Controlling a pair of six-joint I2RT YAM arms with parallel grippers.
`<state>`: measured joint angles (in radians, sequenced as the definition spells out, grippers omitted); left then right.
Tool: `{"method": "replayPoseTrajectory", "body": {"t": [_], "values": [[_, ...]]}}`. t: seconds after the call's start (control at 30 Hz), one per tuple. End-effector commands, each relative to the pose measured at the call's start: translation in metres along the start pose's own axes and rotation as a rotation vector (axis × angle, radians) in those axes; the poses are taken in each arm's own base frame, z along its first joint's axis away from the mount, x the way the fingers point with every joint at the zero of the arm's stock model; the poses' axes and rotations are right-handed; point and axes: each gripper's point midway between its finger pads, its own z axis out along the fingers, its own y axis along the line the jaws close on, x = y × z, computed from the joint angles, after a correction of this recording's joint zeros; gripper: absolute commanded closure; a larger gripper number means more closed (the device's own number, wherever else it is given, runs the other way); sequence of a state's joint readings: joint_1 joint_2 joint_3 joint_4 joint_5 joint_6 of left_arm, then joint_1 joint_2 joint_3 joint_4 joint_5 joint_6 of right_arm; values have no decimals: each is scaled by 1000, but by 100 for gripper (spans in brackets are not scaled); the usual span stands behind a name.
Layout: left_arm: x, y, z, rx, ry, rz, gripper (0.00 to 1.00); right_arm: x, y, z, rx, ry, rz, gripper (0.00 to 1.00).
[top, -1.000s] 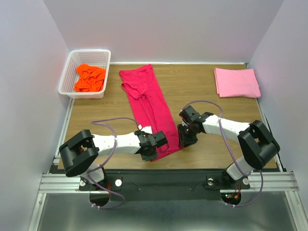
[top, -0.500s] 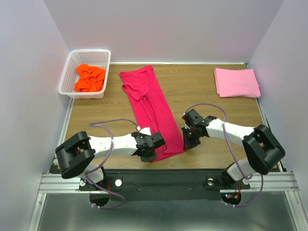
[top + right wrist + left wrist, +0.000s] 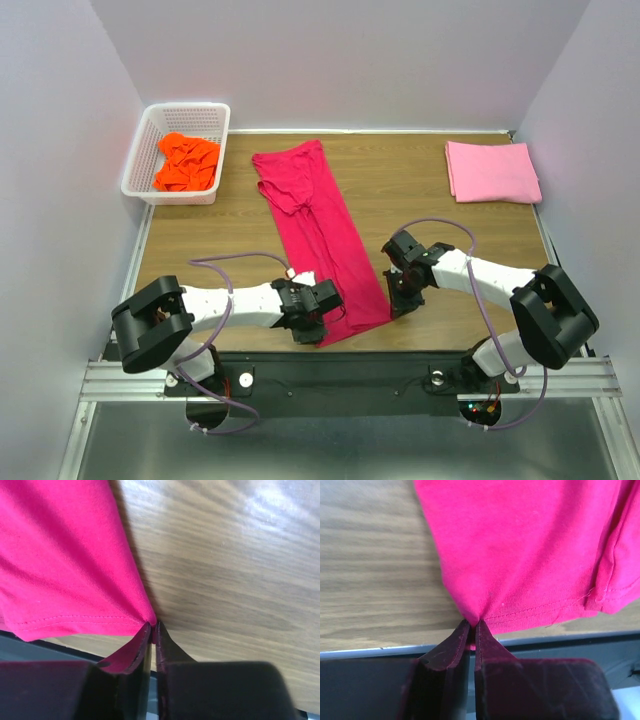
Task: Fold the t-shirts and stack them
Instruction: Fold the tshirt
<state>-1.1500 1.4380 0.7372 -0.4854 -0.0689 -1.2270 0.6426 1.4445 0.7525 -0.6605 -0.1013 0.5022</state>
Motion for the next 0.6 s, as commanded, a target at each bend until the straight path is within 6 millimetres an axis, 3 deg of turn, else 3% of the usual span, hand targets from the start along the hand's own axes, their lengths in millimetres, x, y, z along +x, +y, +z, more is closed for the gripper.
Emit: {"method": "replayPoseTrajectory", "body": {"t": [0.0,0.13,0.27,0.43,0.57], "values": [[22,26,2,-94,69,49,100,8,-9,-9,42,18,13,90],[27,19,-3,-68,78,19,100,9,-11,-8,47,31,2,99],[26,13,-10,-38,72,-8,100,9,-8,-11,30,25,1,99],[22,13,-19,-37,54,-45,100,-4,1,-25,5,-19,-7,99],[7,0,-30,-25,-7,-55,100,-24,11,-43,-12,-79,-24,99]]}}
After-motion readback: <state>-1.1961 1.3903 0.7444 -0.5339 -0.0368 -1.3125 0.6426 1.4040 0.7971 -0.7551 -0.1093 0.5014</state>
